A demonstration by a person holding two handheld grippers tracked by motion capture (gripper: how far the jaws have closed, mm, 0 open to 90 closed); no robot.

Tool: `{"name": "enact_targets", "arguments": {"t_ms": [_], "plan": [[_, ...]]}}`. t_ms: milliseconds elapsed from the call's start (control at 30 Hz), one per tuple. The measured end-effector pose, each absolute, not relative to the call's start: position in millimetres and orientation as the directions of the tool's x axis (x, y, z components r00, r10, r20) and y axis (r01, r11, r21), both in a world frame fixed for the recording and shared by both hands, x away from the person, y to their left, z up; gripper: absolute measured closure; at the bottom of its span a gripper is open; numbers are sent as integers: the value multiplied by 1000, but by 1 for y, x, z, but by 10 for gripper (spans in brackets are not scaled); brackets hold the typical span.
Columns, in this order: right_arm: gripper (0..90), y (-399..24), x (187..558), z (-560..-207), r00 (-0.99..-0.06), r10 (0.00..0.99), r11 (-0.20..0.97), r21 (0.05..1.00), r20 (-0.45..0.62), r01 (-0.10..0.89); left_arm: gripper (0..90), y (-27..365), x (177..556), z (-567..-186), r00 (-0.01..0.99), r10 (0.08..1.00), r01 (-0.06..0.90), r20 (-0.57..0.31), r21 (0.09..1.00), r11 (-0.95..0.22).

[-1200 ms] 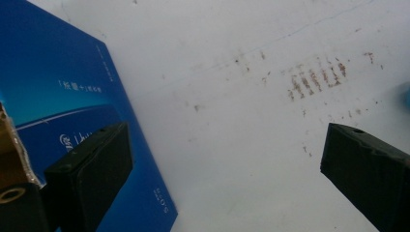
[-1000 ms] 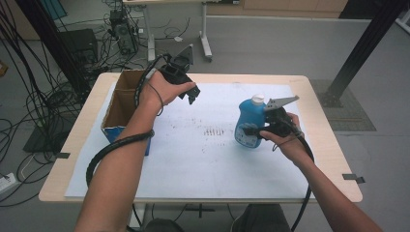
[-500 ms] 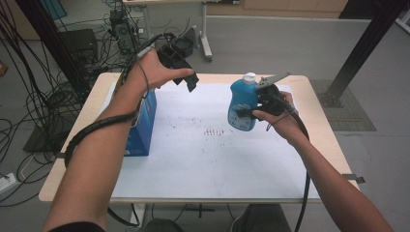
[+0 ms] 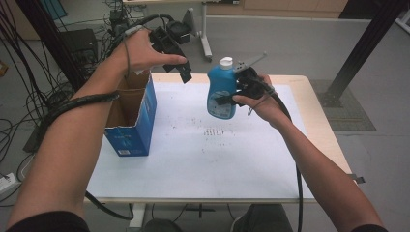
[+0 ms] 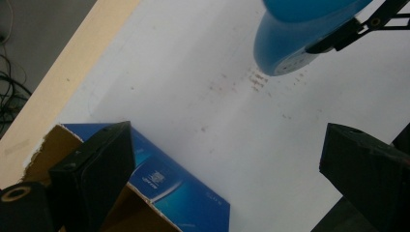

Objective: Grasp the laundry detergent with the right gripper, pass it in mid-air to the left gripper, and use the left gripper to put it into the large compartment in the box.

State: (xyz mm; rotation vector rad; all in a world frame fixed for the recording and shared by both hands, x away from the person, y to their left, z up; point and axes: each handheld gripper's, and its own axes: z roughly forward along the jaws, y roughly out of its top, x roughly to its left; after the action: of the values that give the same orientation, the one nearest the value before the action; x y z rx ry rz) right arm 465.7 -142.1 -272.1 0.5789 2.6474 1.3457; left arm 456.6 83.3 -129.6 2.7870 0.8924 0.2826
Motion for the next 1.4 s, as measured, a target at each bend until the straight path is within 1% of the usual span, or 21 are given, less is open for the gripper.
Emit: {"name": "enact_targets", "arguments": {"t_ms": [33, 200, 267, 433, 500, 633, 833, 900, 1100, 1400], "plan": [[430, -133, 468, -269, -928, 366, 537, 800, 66, 269, 64, 84, 456, -130, 804, 582, 545, 120, 244, -803], [430, -115, 470, -266, -944, 324, 552, 798, 62, 242, 61, 82, 453, -130, 828, 548, 521, 119, 197, -830], [430, -105, 470, -268, -956, 286, 565, 796, 60, 219, 61, 81, 450, -129, 837, 534, 509, 123, 185, -841], [429, -91, 466, -274, -970, 239, 579, 794, 50, 183, 61, 76, 444, -129, 856, 500, 481, 132, 151, -864], [430, -89, 465, -274, -971, 236, 579, 796, 44, 177, 60, 76, 444, -129, 860, 494, 477, 129, 147, -867], [430, -80, 458, -279, -981, 190, 579, 803, 35, 141, 57, 72, 440, -130, 876, 466, 449, 125, 141, -882], [430, -71, 450, -283, -988, 152, 585, 804, 22, 108, 58, 66, 434, -134, 884, 448, 433, 132, 127, -892], [430, -66, 446, -285, -991, 133, 582, 807, 23, 97, 60, 64, 433, -136, 886, 442, 433, 138, 94, -896], [430, -60, 441, -289, -994, 111, 580, 811, 17, 79, 60, 63, 429, -139, 895, 425, 419, 137, 69, -905], [430, -55, 432, -283, -997, 73, 560, 827, 7, 47, 60, 58, 424, -143, 908, 397, 392, 133, 64, -918]]}}
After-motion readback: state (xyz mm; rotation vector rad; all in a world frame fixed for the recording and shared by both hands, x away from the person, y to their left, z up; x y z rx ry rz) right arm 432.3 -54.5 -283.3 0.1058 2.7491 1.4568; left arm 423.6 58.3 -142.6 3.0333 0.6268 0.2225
